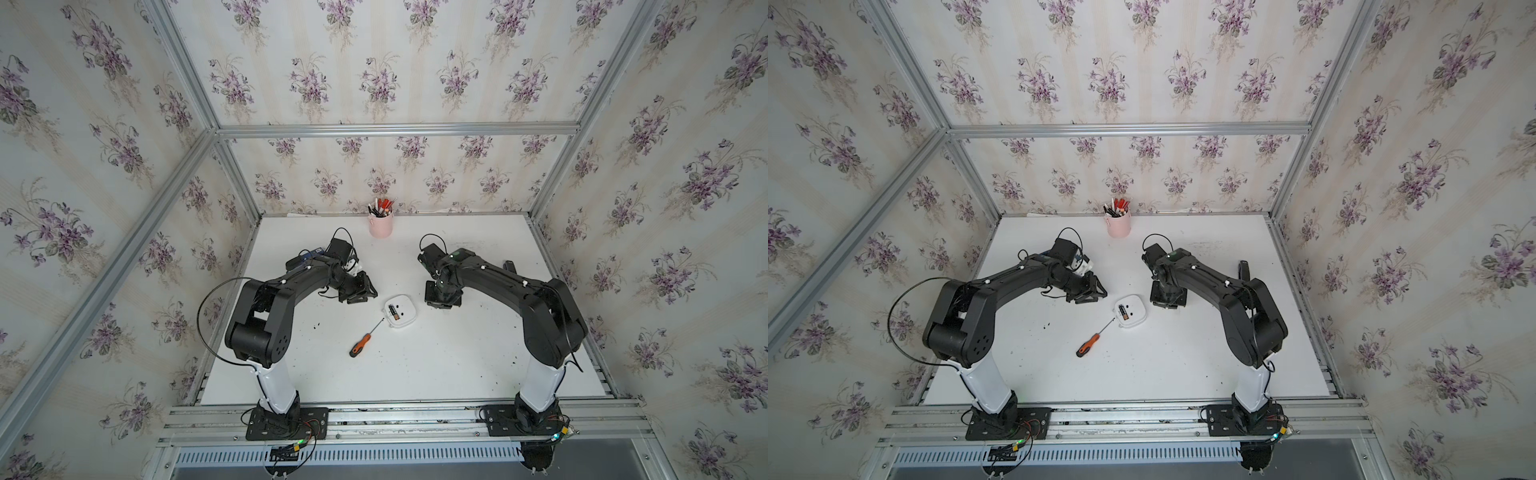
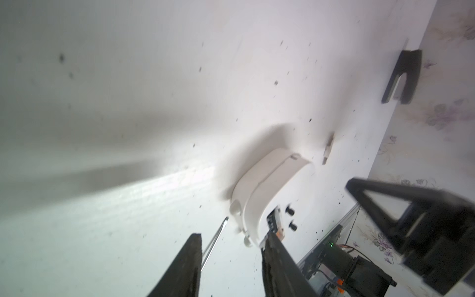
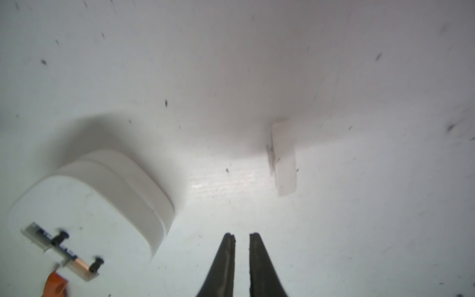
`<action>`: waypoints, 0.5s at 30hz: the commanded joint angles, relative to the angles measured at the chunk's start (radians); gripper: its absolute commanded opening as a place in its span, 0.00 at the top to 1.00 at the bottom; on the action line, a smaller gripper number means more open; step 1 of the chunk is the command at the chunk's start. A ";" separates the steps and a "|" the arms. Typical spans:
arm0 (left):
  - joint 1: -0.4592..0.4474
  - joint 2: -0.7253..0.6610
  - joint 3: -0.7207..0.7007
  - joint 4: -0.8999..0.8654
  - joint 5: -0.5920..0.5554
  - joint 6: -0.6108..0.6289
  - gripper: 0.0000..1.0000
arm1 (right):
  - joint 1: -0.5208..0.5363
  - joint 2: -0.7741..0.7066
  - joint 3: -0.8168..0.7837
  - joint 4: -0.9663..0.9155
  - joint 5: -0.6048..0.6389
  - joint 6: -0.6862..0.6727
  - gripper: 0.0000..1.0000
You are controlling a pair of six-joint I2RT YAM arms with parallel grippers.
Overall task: Remove the battery from the alarm
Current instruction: Adjust the alarm at the center of the board.
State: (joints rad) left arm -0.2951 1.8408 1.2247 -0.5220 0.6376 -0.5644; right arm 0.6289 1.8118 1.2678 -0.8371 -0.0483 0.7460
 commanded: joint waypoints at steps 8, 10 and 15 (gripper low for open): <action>-0.048 0.223 0.275 -0.051 0.014 0.074 0.96 | 0.050 -0.097 -0.284 0.471 -0.232 0.302 1.00; -0.065 0.238 0.279 -0.043 0.019 0.066 0.98 | 0.059 -0.100 -0.308 0.526 -0.234 0.339 1.00; -0.119 0.277 0.294 -0.051 0.007 0.050 0.99 | 0.069 -0.085 -0.322 0.550 -0.229 0.366 1.00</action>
State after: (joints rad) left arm -0.3958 2.1063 1.5127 -0.5571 0.6395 -0.5167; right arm 0.6956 1.7237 0.9478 -0.3374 -0.2768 1.0752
